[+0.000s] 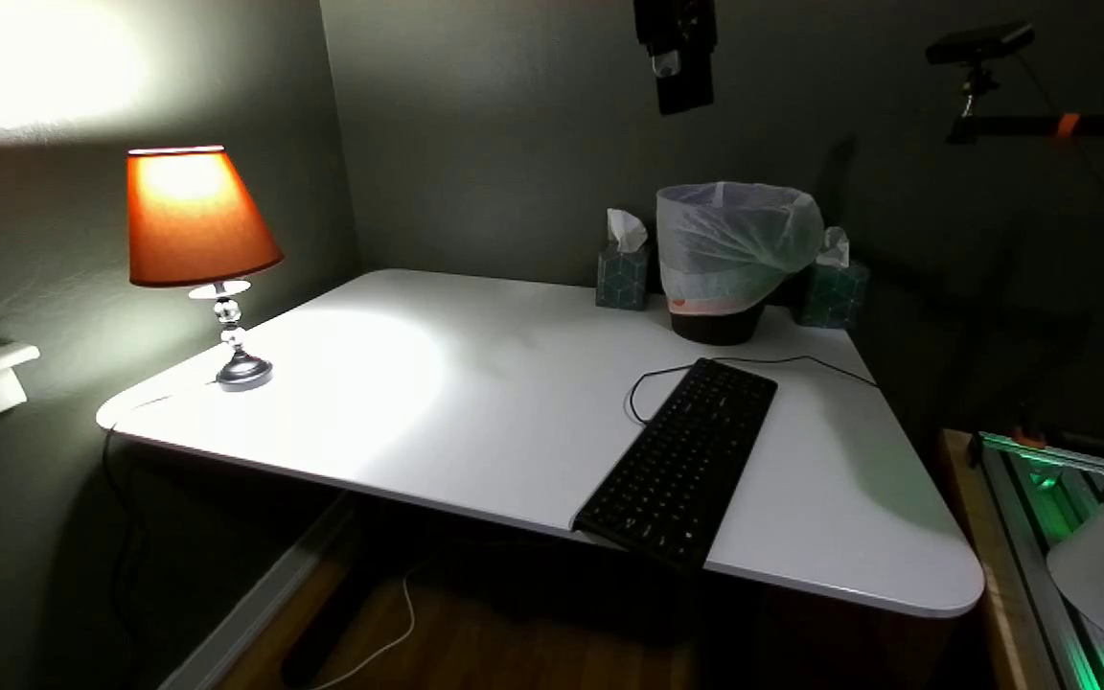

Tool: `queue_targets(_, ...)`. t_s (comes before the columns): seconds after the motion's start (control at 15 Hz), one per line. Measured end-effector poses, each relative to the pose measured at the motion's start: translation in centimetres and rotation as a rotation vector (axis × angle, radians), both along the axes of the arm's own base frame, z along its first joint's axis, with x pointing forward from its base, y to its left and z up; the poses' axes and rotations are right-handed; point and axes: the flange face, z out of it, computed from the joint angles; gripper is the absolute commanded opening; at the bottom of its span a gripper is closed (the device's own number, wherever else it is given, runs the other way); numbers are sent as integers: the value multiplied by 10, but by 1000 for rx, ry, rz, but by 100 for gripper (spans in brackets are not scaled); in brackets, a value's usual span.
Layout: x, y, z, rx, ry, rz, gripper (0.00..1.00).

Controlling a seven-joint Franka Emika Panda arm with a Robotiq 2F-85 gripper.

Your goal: Press a button on the keyboard

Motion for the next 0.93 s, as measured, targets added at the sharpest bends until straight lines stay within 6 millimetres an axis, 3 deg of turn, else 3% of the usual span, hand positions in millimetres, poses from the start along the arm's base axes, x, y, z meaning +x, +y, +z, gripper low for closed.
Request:
queue_targets(0.4, 11, -30, -13, 35, -111, -164, 100)
queue_targets(0.93, -2, -79, -79, 127, -268, -503, 100)
